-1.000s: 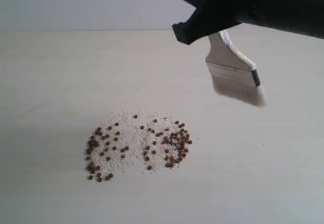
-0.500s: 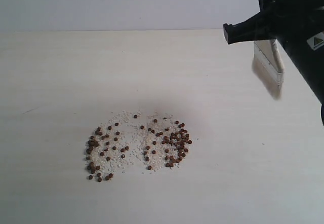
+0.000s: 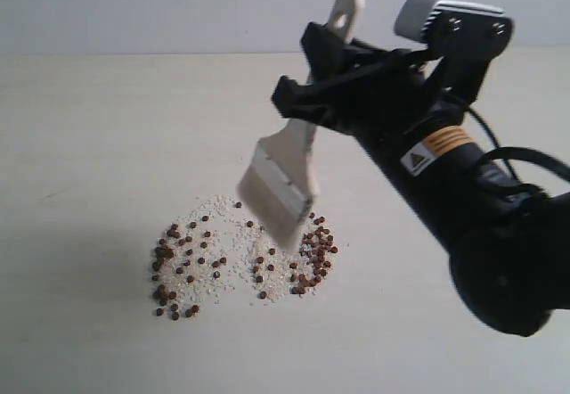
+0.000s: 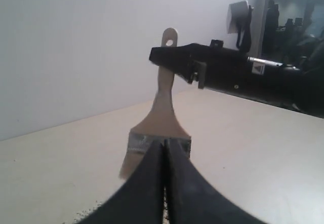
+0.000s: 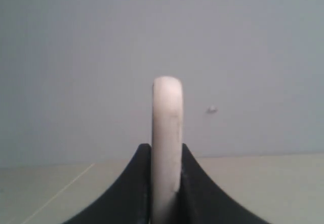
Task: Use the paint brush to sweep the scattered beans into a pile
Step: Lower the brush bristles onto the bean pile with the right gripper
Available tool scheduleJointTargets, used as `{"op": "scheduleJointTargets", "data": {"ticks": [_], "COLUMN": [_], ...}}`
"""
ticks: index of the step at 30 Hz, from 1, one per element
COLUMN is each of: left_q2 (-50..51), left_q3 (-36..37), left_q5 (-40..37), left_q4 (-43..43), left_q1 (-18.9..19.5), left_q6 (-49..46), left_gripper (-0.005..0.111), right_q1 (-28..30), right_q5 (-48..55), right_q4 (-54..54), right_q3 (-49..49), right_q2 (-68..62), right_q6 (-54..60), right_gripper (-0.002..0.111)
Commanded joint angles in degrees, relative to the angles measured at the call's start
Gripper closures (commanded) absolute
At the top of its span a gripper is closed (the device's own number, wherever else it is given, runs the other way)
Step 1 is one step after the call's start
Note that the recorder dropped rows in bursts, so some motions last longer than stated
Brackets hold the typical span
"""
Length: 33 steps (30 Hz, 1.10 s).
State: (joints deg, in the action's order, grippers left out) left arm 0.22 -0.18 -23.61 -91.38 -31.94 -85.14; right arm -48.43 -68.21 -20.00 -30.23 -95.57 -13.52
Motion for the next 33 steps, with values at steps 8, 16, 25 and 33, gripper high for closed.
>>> {"op": "scheduleJointTargets", "data": {"ticks": [8, 16, 25, 33], "left_q2": [-0.22, -0.22, -0.22, -0.22], "left_q3": [0.18, 0.18, 0.18, 0.18], "left_q5": [-0.04, -0.04, -0.04, -0.04], "left_q4": [-0.03, -0.03, -0.03, -0.03], "left_q1": [-0.03, -0.03, -0.03, -0.03], "left_q6": [-0.10, -0.10, -0.10, -0.10], "left_gripper": [0.107, 0.107, 0.107, 0.107], "right_q1": [-11.63, -16.11, -16.24, -17.29], "right_q5": [-1.76, -1.76, 0.85, 2.32], "right_q4": [-11.64, -15.42, -15.64, -18.66], "right_q3": [-11.86, -20.93, -22.69, -22.83], "right_q2": [-13.54, -18.20, -19.25, -20.92], "right_q6": [-10.14, -8.39, -6.13, -4.03], "right_gripper": [0.108, 0.108, 0.108, 0.108]}}
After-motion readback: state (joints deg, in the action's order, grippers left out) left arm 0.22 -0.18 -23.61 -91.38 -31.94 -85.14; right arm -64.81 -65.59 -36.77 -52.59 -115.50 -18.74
